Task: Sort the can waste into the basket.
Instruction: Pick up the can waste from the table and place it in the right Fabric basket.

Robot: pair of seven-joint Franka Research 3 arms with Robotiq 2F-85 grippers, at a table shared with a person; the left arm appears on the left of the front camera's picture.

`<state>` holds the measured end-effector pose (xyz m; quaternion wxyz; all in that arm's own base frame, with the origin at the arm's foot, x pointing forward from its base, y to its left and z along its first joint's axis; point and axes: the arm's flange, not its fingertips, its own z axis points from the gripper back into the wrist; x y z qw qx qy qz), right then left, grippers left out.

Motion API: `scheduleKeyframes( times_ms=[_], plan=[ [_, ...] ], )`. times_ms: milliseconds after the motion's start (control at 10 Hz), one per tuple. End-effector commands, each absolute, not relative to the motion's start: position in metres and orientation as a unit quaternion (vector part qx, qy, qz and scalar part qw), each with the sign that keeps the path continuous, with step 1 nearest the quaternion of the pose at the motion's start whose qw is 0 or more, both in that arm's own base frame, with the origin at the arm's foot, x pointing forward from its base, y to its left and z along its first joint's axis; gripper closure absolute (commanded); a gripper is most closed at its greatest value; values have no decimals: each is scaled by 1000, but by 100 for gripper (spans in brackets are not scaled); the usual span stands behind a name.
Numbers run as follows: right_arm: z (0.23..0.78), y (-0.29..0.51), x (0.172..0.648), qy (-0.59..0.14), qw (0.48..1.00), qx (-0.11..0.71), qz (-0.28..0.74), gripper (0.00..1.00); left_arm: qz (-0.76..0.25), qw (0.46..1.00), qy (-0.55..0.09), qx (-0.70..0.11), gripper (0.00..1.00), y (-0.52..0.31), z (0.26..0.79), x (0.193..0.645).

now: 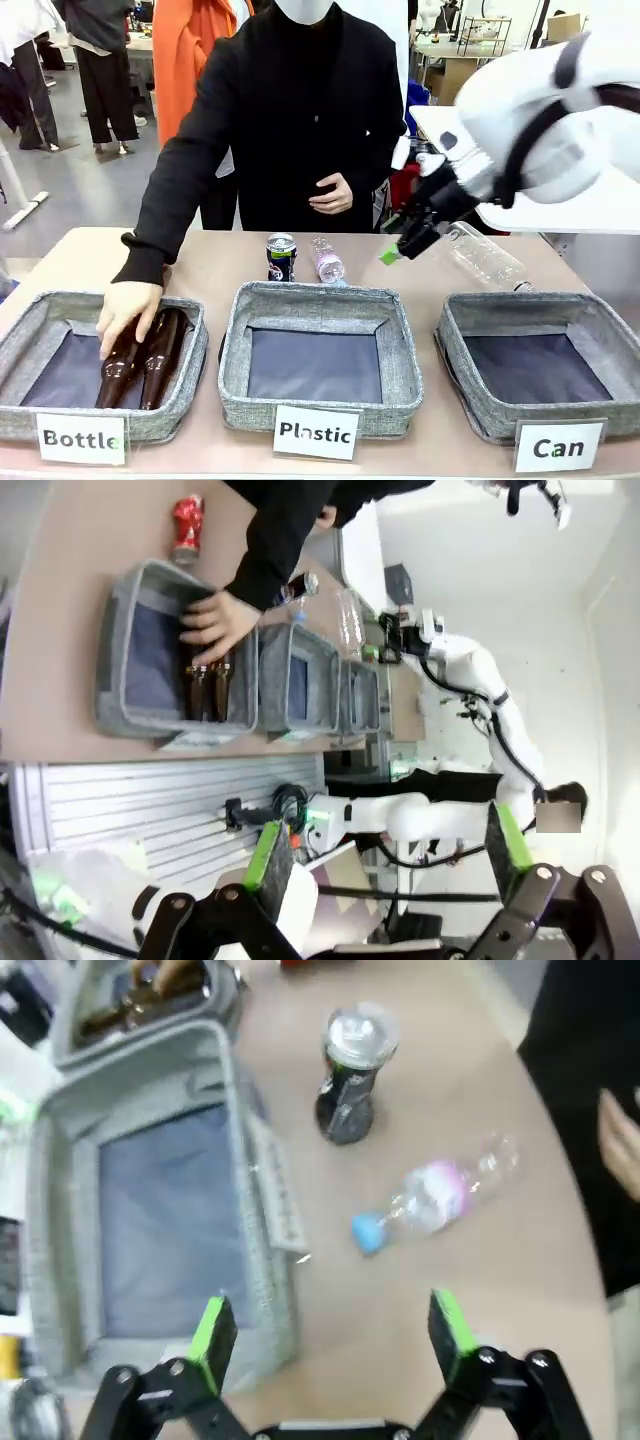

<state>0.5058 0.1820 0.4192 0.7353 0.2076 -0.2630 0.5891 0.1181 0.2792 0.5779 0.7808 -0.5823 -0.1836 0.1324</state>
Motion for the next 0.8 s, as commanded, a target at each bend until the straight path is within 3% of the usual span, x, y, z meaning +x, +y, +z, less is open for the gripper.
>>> scheduleKeyframes(
  times_ms=[0,400,700],
  plan=[
    [398,203,553,-332,667,231,625,0,99,796,-163,-574,0,281,578,101],
    [348,243,598,-398,599,284,634,0,95,804,-149,-567,0,265,567,116],
    [320,262,609,-382,601,324,623,0,43,797,-140,-586,0,203,543,148]
  ],
)
